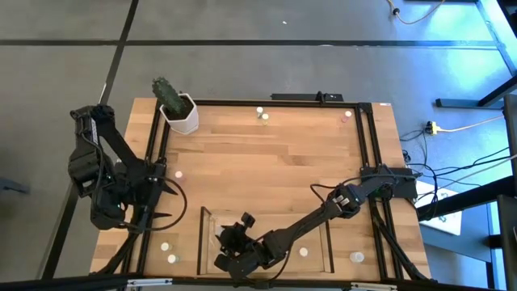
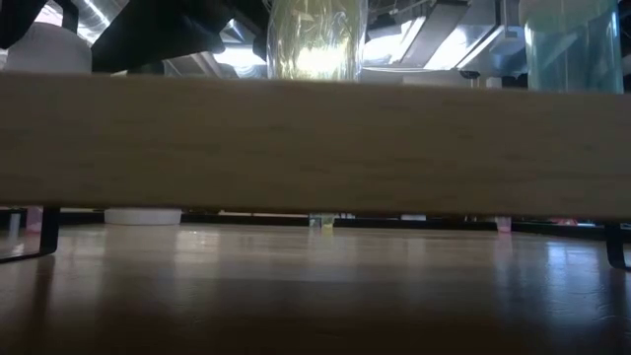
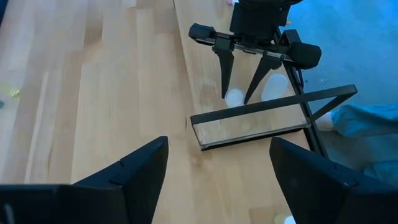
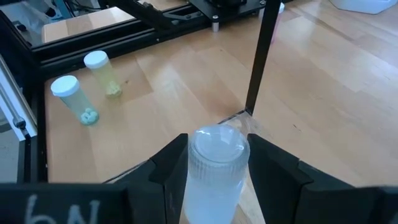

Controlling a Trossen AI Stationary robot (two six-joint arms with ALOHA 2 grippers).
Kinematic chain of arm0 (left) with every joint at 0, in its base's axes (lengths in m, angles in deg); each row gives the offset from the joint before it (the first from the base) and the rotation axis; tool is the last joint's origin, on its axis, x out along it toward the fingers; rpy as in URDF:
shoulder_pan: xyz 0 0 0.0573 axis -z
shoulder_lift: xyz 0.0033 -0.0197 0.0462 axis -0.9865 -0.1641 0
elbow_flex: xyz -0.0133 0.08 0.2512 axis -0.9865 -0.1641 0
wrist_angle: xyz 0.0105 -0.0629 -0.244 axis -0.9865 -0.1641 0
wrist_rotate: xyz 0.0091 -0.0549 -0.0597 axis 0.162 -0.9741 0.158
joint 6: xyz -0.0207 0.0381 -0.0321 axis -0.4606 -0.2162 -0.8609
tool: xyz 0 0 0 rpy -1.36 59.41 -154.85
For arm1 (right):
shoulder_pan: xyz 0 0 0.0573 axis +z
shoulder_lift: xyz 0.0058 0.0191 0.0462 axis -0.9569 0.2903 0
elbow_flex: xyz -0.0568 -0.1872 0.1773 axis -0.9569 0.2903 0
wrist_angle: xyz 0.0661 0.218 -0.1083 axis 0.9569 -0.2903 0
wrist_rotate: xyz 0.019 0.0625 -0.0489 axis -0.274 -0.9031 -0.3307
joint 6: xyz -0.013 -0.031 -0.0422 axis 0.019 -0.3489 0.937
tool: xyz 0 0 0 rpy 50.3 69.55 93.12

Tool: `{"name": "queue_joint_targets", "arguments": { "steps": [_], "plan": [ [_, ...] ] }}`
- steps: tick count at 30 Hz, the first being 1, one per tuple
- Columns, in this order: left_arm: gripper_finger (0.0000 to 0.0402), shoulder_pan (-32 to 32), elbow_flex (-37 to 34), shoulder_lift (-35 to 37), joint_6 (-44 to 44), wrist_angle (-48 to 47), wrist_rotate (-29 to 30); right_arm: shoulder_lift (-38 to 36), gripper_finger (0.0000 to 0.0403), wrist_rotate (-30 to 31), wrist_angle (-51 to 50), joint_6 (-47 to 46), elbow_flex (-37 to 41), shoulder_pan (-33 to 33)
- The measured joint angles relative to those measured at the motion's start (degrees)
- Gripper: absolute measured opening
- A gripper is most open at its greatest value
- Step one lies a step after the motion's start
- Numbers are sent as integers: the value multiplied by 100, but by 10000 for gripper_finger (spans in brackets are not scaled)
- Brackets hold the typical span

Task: Pick and place medicine bottles onto shelf by color
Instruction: Put the top white pill bottle on the shelf aligned with the other white pill bottle

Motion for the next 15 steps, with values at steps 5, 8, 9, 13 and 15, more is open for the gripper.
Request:
{"name": "queue_joint_targets", "arguments": {
  "steps": [5,8,9,13,15],
  "plan": [
    [275,-2,0,0,0,0,-1,0,156,1,2,100,0,0],
    [275,-2,0,0,0,0,-2,0,156,-1,2,153,0,0],
    [275,-2,0,0,0,0,-2,0,156,-2,2,154,0,0],
    [275,-2,0,0,0,0,-2,-4,156,-12,2,151,0,0],
    [275,-2,0,0,0,-1,-2,-4,156,-16,2,151,0,0]
  ]
}}
